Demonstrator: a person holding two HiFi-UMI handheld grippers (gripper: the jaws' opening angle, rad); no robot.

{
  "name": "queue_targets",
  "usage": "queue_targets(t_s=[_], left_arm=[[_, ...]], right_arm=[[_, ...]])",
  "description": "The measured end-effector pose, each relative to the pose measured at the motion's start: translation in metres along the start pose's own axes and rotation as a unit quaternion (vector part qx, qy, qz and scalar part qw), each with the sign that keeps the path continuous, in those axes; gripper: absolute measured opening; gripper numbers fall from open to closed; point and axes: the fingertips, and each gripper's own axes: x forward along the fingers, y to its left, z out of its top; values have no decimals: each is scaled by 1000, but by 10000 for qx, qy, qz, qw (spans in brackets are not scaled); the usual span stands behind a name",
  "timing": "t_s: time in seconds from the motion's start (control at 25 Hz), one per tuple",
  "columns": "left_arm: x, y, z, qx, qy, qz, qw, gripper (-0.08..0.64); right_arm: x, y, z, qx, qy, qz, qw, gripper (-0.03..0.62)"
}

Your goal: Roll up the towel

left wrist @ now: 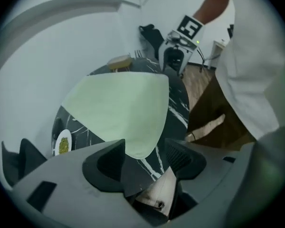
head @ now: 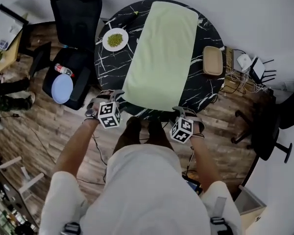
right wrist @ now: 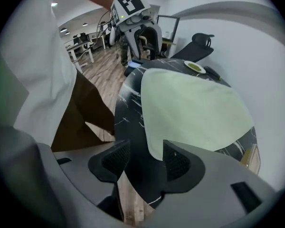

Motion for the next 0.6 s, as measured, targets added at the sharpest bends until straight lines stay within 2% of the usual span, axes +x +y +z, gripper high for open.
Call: queue_targets(t_s=[0.08, 0.2, 0.28, 0.36, 0.6], left_arm=[[15, -2, -10, 537, 246, -410, 9974, 259], [33, -15, -20, 1381, 526, -976, 9842, 227], [43, -17, -23, 1663, 590, -1171, 9773, 213], [50, -19, -24, 1663, 570, -1280, 9761, 207], [54, -19, -24, 1216, 297, -1560, 9798, 196]], right_arm=[[8, 0, -1, 132, 149, 92, 9998, 207], [15, 4, 1, 264, 297, 202, 9990, 177], [20, 5, 2, 217, 397, 274, 9986, 158], [23, 5, 1, 281, 447, 276, 9982, 152], [25, 4, -6, 632, 466, 435, 9960, 143]])
